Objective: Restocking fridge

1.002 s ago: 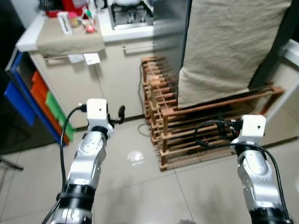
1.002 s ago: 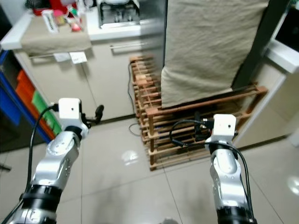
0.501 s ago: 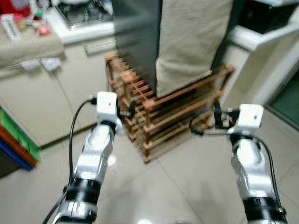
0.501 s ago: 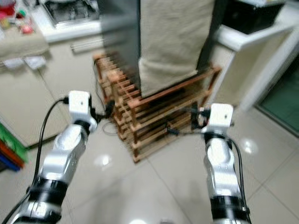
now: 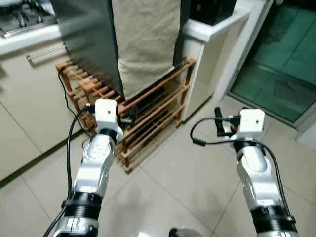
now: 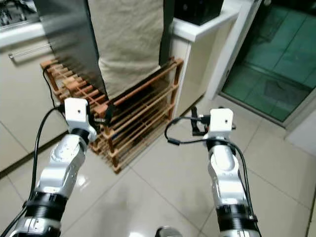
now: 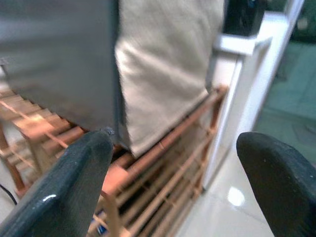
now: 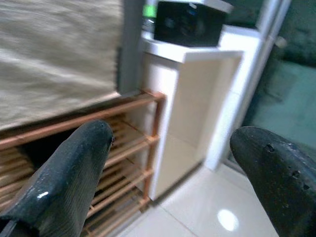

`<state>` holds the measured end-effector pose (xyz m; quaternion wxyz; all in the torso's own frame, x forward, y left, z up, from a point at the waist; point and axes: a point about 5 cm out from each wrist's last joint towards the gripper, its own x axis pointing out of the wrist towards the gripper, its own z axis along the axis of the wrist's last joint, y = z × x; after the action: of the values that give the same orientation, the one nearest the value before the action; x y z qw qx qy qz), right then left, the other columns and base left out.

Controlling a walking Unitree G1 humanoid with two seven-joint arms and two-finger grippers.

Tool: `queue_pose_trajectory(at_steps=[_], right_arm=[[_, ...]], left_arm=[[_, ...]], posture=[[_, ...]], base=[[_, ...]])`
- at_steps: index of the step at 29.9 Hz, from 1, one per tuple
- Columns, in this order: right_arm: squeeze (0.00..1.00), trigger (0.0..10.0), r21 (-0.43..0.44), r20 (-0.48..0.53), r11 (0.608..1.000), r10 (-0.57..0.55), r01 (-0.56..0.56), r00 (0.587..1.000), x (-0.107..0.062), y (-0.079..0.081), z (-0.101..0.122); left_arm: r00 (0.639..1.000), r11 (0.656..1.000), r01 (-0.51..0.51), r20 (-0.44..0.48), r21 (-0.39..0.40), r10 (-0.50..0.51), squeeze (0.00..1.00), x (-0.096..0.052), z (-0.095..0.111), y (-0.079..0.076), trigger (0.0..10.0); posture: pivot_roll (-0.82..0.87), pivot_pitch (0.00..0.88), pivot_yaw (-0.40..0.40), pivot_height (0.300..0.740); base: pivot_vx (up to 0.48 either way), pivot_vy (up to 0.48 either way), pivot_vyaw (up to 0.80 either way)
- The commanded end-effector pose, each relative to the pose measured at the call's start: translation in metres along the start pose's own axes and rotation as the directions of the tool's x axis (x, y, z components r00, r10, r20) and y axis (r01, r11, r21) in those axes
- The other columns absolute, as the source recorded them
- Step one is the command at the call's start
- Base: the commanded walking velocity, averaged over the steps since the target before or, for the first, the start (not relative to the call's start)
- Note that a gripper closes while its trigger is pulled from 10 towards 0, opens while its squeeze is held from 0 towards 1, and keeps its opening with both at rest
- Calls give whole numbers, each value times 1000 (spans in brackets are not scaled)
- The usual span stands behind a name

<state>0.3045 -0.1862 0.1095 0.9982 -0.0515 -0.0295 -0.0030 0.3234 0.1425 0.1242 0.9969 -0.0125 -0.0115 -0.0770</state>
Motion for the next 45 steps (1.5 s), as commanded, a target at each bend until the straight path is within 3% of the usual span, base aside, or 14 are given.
queue_pose_trajectory(at_steps=[1,13,18,27,31,38,39,41,43,45], right_arm=[[47,10000,-3,29,1000,21,-21,999,4,6,5],[51,10000,20,31,1000,1,-2,1000,1,9,1],[59,10000,24,31,1000,-10,10,999,2,6,1],[59,10000,27,45,999,-37,35,998,3,2,3],[59,10000,26,49,999,-25,24,999,5,7,4],[51,10000,21,72,1000,-7,5,997,10,16,9],[47,10000,31,114,998,-53,50,992,10,11,18],[51,10000,40,143,996,-82,78,986,7,7,24],[51,10000,38,147,995,-98,94,984,-3,2,25],[55,10000,37,141,994,-110,105,984,-19,-3,25]], left_arm=[[1000,1000,-13,20,28,12,0,1,5,5,10000],[999,999,37,12,40,-37,0,5,5,-2,10000],[1000,999,22,6,37,-22,0,9,5,-1,10000],[1000,998,9,10,57,-9,0,9,6,-1,10000],[1000,997,-7,10,80,7,0,9,6,2,10000],[998,999,11,62,47,-14,0,11,18,0,10000],[992,997,21,126,71,-30,0,8,29,6,10000],[985,997,17,167,80,-31,0,4,37,14,10000],[988,999,2,151,46,-9,0,-7,38,26,10000],[990,997,33,131,64,-41,0,-26,36,31,10000]], posture=[[-93,0,-1,740],[-107,0,22,740],[-108,0,15,740],[-93,0,3,740],[-91,0,1,740],[-57,0,-6,740],[-60,0,-6,740],[-61,0,-6,740],[-70,0,-5,740],[-84,0,-4,740]], base=[[285,386,0],[287,385,0],[168,391,-772],[0,0,-774],[0,0,-681],[0,0,0],[0,0,0],[0,0,0],[0,0,0],[0,0,0]])
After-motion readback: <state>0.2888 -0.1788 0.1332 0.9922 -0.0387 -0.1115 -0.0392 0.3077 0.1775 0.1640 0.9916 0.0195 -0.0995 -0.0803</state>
